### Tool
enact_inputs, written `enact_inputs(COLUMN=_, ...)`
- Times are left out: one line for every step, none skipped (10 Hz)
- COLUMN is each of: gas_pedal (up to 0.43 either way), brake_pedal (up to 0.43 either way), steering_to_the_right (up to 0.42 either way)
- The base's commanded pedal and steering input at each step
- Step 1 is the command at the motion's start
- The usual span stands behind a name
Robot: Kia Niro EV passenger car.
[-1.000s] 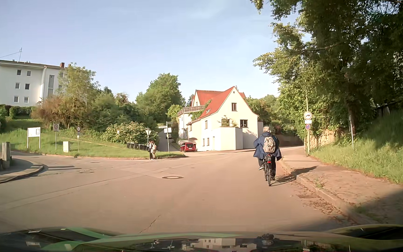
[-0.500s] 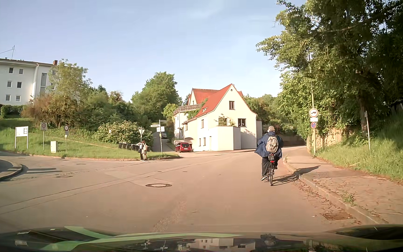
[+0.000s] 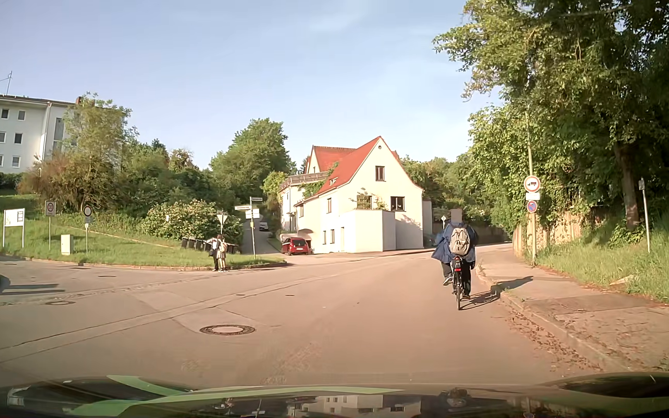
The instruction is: Follow the waypoints while adhering to traffic rules and regulations
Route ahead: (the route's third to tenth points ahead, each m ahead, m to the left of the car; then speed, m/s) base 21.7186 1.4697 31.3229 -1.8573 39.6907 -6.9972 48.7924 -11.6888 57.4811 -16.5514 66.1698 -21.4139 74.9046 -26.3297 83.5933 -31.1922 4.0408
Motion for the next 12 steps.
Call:
enact_inputs(gas_pedal=0.059, brake_pedal=0.0, steering_to_the_right=0.029)
enact_inputs(gas_pedal=0.059, brake_pedal=0.0, steering_to_the_right=0.031)
enact_inputs(gas_pedal=0.059, brake_pedal=0.0, steering_to_the_right=0.033)
enact_inputs(gas_pedal=0.059, brake_pedal=0.0, steering_to_the_right=0.034)
enact_inputs(gas_pedal=0.059, brake_pedal=0.0, steering_to_the_right=0.034)
enact_inputs(gas_pedal=0.059, brake_pedal=0.0, steering_to_the_right=0.034)
enact_inputs(gas_pedal=0.047, brake_pedal=0.0, steering_to_the_right=0.036)
enact_inputs(gas_pedal=0.039, brake_pedal=0.0, steering_to_the_right=0.039)
enact_inputs(gas_pedal=0.039, brake_pedal=0.0, steering_to_the_right=0.04)
enact_inputs(gas_pedal=0.028, brake_pedal=0.0, steering_to_the_right=0.043)
enact_inputs(gas_pedal=0.028, brake_pedal=0.0, steering_to_the_right=0.046)
enact_inputs(gas_pedal=0.028, brake_pedal=0.0, steering_to_the_right=0.05)
